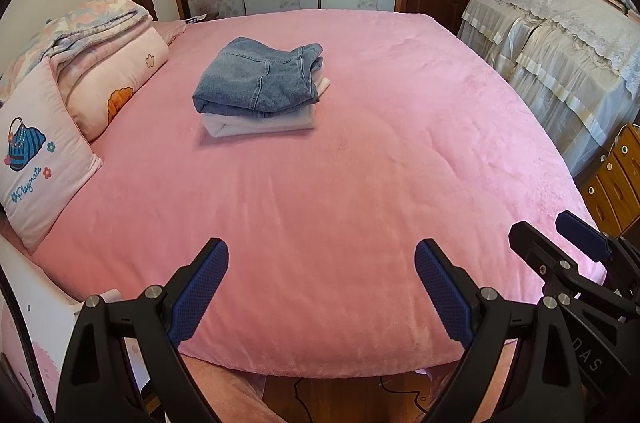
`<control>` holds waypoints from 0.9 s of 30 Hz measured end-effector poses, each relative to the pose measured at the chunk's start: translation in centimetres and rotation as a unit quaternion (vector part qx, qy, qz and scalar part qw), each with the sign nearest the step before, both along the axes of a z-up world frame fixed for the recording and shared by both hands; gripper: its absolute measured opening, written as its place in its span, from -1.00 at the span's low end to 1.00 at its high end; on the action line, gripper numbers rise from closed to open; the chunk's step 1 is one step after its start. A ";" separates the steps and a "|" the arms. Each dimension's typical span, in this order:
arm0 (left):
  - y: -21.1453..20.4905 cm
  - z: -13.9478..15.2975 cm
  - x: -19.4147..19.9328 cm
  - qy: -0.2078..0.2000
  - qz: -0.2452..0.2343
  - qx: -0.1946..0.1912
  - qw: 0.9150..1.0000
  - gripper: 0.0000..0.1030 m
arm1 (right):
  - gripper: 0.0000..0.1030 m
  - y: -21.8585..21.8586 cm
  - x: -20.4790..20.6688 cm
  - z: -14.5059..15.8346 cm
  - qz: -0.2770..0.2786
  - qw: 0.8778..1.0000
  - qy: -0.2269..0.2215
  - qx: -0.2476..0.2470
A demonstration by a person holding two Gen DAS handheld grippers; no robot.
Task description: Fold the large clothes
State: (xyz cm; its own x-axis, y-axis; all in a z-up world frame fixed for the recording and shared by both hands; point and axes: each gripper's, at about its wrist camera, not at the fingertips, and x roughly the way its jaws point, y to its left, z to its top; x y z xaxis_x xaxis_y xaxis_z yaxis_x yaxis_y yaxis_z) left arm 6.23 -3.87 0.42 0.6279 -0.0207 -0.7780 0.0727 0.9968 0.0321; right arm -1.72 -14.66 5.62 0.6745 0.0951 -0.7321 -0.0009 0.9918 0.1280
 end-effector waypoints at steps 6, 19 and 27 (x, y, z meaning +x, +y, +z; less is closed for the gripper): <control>0.0 0.0 0.0 0.000 0.000 0.001 1.000 0.82 | 0.22 -0.1 -0.1 -0.1 -0.001 1.000 0.002 0.000; 0.4 -0.2 0.1 0.003 0.000 0.000 1.000 0.82 | 0.22 0.0 0.0 -0.1 -0.002 1.000 0.004 -0.001; 0.2 -0.4 0.0 0.006 -0.004 -0.004 1.000 0.82 | 0.22 -0.4 -0.6 -1.1 -0.006 1.000 0.012 -0.005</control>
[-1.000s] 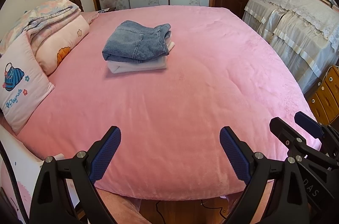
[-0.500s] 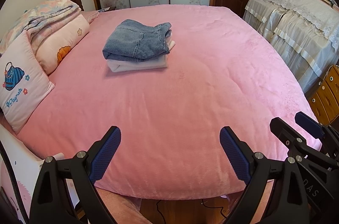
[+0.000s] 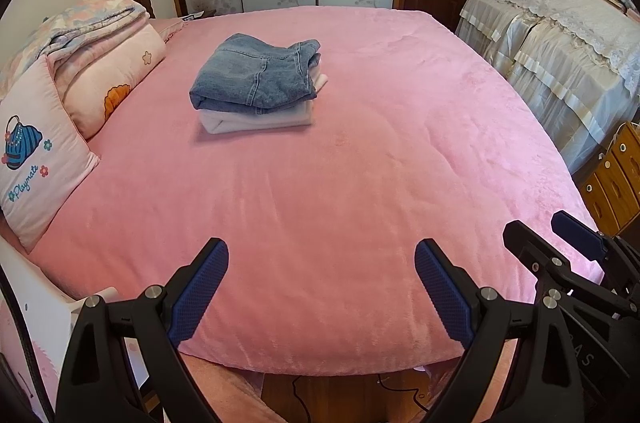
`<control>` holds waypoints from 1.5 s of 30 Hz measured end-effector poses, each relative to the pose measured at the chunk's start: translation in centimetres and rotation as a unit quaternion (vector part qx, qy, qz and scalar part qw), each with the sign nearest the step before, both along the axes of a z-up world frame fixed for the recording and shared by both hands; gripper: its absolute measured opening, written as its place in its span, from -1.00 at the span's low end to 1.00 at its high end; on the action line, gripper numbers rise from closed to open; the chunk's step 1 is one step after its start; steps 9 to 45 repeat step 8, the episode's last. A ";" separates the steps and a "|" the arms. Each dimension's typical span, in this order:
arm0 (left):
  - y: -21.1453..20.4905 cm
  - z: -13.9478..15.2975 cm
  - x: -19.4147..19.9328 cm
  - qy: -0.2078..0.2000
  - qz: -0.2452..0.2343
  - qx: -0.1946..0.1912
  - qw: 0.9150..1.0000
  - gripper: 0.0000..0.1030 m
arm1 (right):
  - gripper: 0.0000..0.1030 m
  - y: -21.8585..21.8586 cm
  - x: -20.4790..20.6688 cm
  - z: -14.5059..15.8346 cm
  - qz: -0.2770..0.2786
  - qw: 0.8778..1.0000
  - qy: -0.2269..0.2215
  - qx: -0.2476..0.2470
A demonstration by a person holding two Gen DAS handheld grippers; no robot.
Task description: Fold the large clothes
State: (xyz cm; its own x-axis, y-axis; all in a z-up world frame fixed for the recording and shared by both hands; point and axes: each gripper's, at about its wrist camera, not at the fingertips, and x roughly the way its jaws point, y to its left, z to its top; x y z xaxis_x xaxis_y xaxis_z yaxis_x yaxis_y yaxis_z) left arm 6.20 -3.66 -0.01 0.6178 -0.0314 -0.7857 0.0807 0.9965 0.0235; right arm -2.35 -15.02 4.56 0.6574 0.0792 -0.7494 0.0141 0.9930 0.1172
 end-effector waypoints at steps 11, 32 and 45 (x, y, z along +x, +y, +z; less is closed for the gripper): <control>-0.1 -0.2 0.1 0.007 0.002 -0.003 1.000 0.82 | 0.22 0.1 0.1 0.2 0.000 1.000 -0.001 -0.003; -0.1 -0.2 0.1 0.007 0.002 -0.003 1.000 0.82 | 0.22 0.1 0.1 0.2 0.000 1.000 -0.001 -0.003; -0.1 -0.2 0.1 0.007 0.002 -0.003 1.000 0.82 | 0.22 0.1 0.1 0.2 0.000 1.000 -0.001 -0.003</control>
